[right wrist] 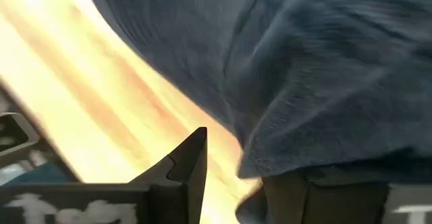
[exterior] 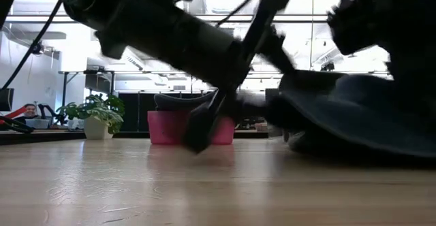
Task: Pick & Place hat
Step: Put the top blue cap into the red bin
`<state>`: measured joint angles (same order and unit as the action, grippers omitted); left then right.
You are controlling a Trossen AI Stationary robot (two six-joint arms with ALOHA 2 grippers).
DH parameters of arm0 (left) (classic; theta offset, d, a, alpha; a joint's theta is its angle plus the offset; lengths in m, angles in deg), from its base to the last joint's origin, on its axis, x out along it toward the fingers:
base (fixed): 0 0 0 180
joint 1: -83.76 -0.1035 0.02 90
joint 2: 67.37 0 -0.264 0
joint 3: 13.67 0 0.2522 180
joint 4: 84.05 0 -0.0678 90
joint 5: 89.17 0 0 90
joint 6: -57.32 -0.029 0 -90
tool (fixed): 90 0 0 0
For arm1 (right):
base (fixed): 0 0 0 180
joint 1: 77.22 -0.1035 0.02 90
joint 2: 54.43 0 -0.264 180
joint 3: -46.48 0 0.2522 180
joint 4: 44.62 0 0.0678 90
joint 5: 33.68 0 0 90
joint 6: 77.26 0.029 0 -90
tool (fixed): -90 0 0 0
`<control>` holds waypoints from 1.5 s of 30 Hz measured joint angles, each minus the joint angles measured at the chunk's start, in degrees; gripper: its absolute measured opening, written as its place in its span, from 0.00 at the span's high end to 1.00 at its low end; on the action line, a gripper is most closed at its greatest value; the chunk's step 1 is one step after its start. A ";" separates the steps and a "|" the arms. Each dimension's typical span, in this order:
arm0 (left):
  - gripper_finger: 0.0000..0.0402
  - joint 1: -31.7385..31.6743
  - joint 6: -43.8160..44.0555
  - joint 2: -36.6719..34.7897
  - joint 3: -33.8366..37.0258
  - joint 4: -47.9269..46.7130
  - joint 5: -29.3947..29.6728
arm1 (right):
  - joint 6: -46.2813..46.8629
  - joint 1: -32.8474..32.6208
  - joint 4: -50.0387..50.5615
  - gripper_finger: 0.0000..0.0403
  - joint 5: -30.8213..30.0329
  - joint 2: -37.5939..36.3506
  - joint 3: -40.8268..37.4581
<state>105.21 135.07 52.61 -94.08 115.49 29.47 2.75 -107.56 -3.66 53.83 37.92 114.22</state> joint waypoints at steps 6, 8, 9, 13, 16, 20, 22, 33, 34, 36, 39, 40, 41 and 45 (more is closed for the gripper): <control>0.83 0.16 -13.30 -1.20 -0.02 11.03 -0.89 | -3.00 1.15 -3.69 0.71 -0.11 -0.20 0.11; 0.91 0.13 -15.71 -3.18 0.14 5.85 -1.44 | -4.31 1.15 -3.55 0.71 -0.08 -0.94 0.11; 0.95 0.16 -16.97 -4.67 0.30 2.39 -2.12 | -4.99 1.15 -3.43 0.71 -0.06 -1.55 0.11; 0.97 1.04 -26.23 -12.82 0.39 -16.88 -2.13 | -7.23 0.96 -1.04 0.71 1.25 -5.88 0.11; 0.98 2.41 -35.41 -20.68 0.25 -32.35 1.22 | -9.41 0.86 0.31 0.71 1.36 -10.78 0.11; 0.99 4.95 -47.47 -31.35 -0.55 -49.94 8.47 | -12.29 1.23 0.59 0.71 0.14 -18.63 0.11; 0.99 6.84 -53.57 -35.70 -1.78 -57.15 11.95 | -11.62 1.79 0.90 0.71 -3.33 -22.61 0.11; 0.97 14.32 -101.10 -37.23 -21.63 -81.17 28.43 | -5.44 9.22 -2.60 0.71 -7.97 -24.39 0.13; 0.97 14.32 -105.98 -36.40 -23.10 -83.43 28.84 | -5.46 10.44 -2.47 0.71 -7.81 -23.68 0.13; 0.97 14.48 -113.58 -34.17 -25.01 -88.14 30.75 | -5.52 12.85 -2.60 0.71 -7.38 -22.37 0.13; 0.98 15.33 -119.15 -30.90 -24.95 -94.04 35.41 | -6.49 16.21 -4.46 0.71 -5.34 -20.53 0.13; 0.98 15.82 -119.60 -29.76 -24.49 -94.96 36.99 | -6.81 17.17 -5.28 0.71 -4.54 -19.83 0.13; 0.98 16.53 -119.73 -28.53 -23.73 -95.36 38.80 | -6.97 18.01 -5.94 0.71 -4.34 -19.06 0.13; 0.98 19.68 -120.79 -24.50 -20.11 -95.95 44.22 | -7.78 21.49 -7.19 0.71 -4.51 -15.38 0.13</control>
<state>124.90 14.28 28.12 -114.19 19.54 73.69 -5.03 -86.06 -10.85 49.32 22.54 114.35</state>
